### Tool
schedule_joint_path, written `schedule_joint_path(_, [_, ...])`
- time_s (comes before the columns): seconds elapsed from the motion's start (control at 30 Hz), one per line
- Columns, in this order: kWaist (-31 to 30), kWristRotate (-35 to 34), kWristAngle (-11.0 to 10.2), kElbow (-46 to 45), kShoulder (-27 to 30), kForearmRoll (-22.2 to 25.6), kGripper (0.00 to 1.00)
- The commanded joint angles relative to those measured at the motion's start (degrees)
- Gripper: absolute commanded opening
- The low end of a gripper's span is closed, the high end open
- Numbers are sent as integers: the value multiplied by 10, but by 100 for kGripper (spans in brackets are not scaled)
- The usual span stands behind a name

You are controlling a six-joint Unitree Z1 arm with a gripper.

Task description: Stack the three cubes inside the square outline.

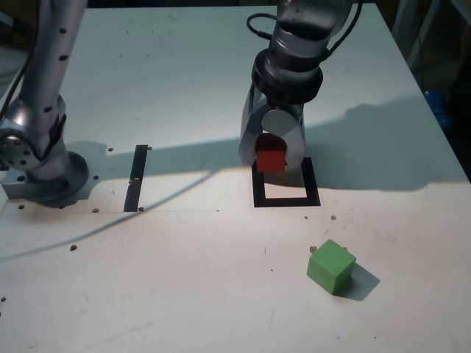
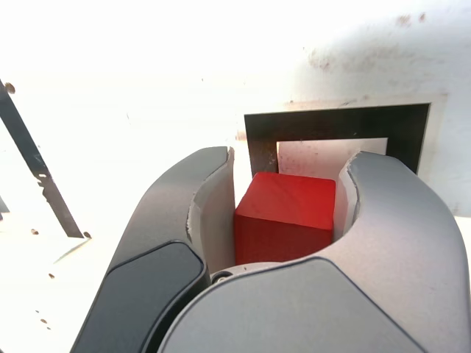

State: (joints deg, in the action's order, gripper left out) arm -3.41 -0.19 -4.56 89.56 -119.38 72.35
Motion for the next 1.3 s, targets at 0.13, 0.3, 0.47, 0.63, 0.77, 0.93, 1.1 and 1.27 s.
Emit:
schedule_joint_path(0.13, [-7, -2, 6, 10, -15, -1, 30])
schedule_joint_path(0.3, [-10, -2, 10, 14, -24, -4, 30])
schedule_joint_path(0.47, [-10, -1, 11, 19, -35, -7, 32])
schedule_joint_path(0.63, [-10, 8, 15, 21, -45, -13, 79])
schedule_joint_path(0.77, [-10, 11, 16, 20, -46, -18, 99])
schedule_joint_path(0.93, [-10, 11, 15, 20, -41, -20, 100])
schedule_joint_path(1.1, [-4, 11, 0, 15, -24, -17, 100])
schedule_joint_path(1.27, [22, 22, -30, 4, 5, -9, 100])
